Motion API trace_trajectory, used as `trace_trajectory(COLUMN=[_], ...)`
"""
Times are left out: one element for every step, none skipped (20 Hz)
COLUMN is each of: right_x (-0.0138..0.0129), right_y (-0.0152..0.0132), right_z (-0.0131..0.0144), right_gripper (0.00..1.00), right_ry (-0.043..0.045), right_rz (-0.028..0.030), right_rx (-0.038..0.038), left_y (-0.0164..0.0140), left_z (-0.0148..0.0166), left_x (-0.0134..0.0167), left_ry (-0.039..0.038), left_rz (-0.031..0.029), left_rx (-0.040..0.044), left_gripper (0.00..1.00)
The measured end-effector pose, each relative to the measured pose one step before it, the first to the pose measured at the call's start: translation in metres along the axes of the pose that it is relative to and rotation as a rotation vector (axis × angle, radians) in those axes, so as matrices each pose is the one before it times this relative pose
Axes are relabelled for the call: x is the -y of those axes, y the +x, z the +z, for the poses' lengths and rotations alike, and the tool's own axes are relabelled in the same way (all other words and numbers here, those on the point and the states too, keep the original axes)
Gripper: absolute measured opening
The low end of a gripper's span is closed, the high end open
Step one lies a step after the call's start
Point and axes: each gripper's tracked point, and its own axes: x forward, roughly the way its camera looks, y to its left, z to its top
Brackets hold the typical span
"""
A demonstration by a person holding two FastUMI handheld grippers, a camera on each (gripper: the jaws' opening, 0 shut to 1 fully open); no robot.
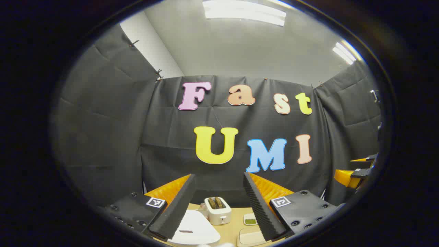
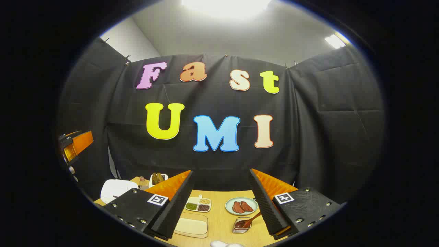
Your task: Close the left gripper, press the button to open the rice cooker; take a wooden spoon from the chopstick holder with the right hand, scoop a spoonful of rice and pour it into the rice cooker, then put the wooden spoon back into the chopstick holder.
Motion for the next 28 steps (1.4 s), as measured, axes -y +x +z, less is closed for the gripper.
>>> trace_trajectory(right_x=[0.00073, 0.00007, -0.00122, 0.00015, -0.00019, -0.00053, -0.00031, -0.00015, -0.0005, 0.00023, 0.0003, -0.00082, -0.00053, 0.0002, -0.00016, 0.00011, 0.0, -0.00125, -0.00101, -0.00102, -0.00052, 0.00016, 0.00082, 0.00087, 0.00097, 0.00074, -0.00023, 0.0002], right_y=[-0.00006, -0.00095, -0.00081, 0.00008, 0.00017, -0.00046, 0.00004, -0.00045, -0.00135, -0.0015, -0.00223, -0.00434, -0.00133, -0.00055, 0.0011, 0.00009, 0.00005, 0.00002, -0.00046, -0.00037, 0.00029, 0.00039, -0.00051, 0.00033, -0.00032, -0.00009, -0.0003, 0.00038], right_z=[0.00025, 0.00118, -0.00005, 0.00031, -0.00173, -0.00055, -0.00092, -0.00022, -0.00025, 0.00051, 0.0, -0.00074, 0.00001, 0.00107, 0.00046, -0.00052, -0.00043, -0.00012, -0.00098, -0.00053, -0.00138, -0.00003, -0.00154, 0.00012, 0.00129, 0.0007, -0.00052, -0.00004], right_gripper=[0.97, 0.97, 0.97, 0.96, 0.96, 0.96, 0.96, 0.96, 0.96, 0.96, 0.96, 0.96, 0.97, 0.97, 0.96, 0.97, 0.96, 0.96, 0.96, 0.97, 0.96, 0.97, 0.94, 0.97, 0.97, 0.97, 0.97, 0.96], right_ry=[-0.0044, -0.00069, 0.00235, 0.00314, 0.00433, 0.00473, 0.00214, 0.00036, -0.00102, -0.00141, -0.00165, 0.001, 0.00307, 0.00156, -0.00005, -0.00274, -0.00335, -0.00193, 0.00159, 0.00139, -0.00065, -0.00297, -0.00282, 0.00074, 0.00183, 0.0027, 0.00089, -0.0006], right_rz=[-0.00358, -0.00095, 0.00359, 0.00052, 0.00371, 0.00277, 0.00324, 0.00139, 0.00226, -0.00003, -0.0016, 0.00069, 0.00038, -0.0019, 0.00007, -0.00104, -0.00053, 0.00011, 0.00182, 0.00335, -0.00024, -0.00026, -0.00248, -0.00339, -0.00282, -0.00223, -0.00135, -0.0006], right_rx=[0.0031, 0.0018, -0.00027, -0.00219, -0.00318, -0.00382, -0.0036, -0.00175, -0.00116, -0.00024, -0.00094, -0.00314, 0.00016, -0.00032, 0.00127, -0.0005, -0.00097, -0.00257, -0.00265, -0.00334, -0.0021, -0.00625, -0.00266, 0.00052, 0.00121, 0.00061, -0.00104, -0.00129], left_y=[-0.00066, -0.00019, 0.00021, 0.00024, -0.00115, -0.00059, -0.00083, 0.00005, -0.00151, -0.00067, 0.00159, 0.00006, -0.00023, -0.00089, -0.00058, -0.00053, 0.00045, 0.00039, 0.00176, 0.00127, -0.0014, -0.0003, 0.00069, 0.00117, -0.00041, 0.00072, 0.00001, 0.00077], left_z=[-0.00214, 0.00109, 0.00023, -0.00027, -0.00079, 0.00021, -0.00216, 0.00054, -0.00168, -0.0002, -0.00092, 0.00023, -0.0009, -0.00055, -0.00153, 0.00055, -0.00101, -0.00033, -0.00196, -0.00005, -0.00188, -0.00064, -0.00129, 0.0009, -0.0017, -0.00154, -0.00177, -0.00012], left_x=[0.00009, -0.00155, 0.0002, 0.00069, -0.00054, -0.00002, -0.00051, -0.00044, -0.00114, 0.00006, -0.00086, -0.00027, -0.00007, -0.00056, -0.00221, -0.00141, -0.00102, -0.00045, -0.00096, -0.00063, -0.0013, -0.00119, -0.0004, -0.0009, 0.00027, -0.00093, -0.00099, -0.00035], left_ry=[-0.0003, -0.00013, -0.00097, -0.0003, -0.00315, -0.00428, -0.00059, 0.002, 0.0033, 0.00207, 0.00093, -0.00057, -0.00148, -0.00148, -0.00294, -0.00107, 0.00151, 0.0014, 0.00139, 0.00198, 0.00032, 0.00073, 0.00019, 0.0006, -0.00111, 0.00075, 0.00187, 0.00085], left_rz=[-0.00142, 0.00168, 0.0008, 0.0002, -0.00029, -0.00158, -0.00066, 0.00043, 0.00045, -0.0006, 0.00107, -0.00044, 0.00153, -0.00067, 0.00363, 0.00005, 0.00209, 0.0002, 0.00128, 0.00055, 0.00447, 0.00212, 0.00118, 0.00066, 0.00103, -0.00052, 0.00181, -0.00292], left_rx=[-0.00339, 0.00249, 0.00244, -0.00152, -0.00107, -0.00222, -0.00321, -0.00129, -0.00103, -0.00107, -0.00281, -0.00019, -0.00122, -0.00202, 0.00076, -0.00135, -0.00168, -0.00119, -0.0021, -0.00199, -0.00243, -0.0025, -0.00252, -0.00145, -0.00237, -0.00524, -0.00556, -0.00974], left_gripper=[0.99, 0.99, 0.99, 0.99, 0.99, 0.99, 0.96, 0.93, 0.99, 0.99, 0.98, 0.96, 0.97, 0.97, 0.98, 0.99, 0.99, 0.99, 0.99, 0.99, 0.99, 0.99, 0.99, 0.99, 0.99, 0.99, 0.99, 0.93])
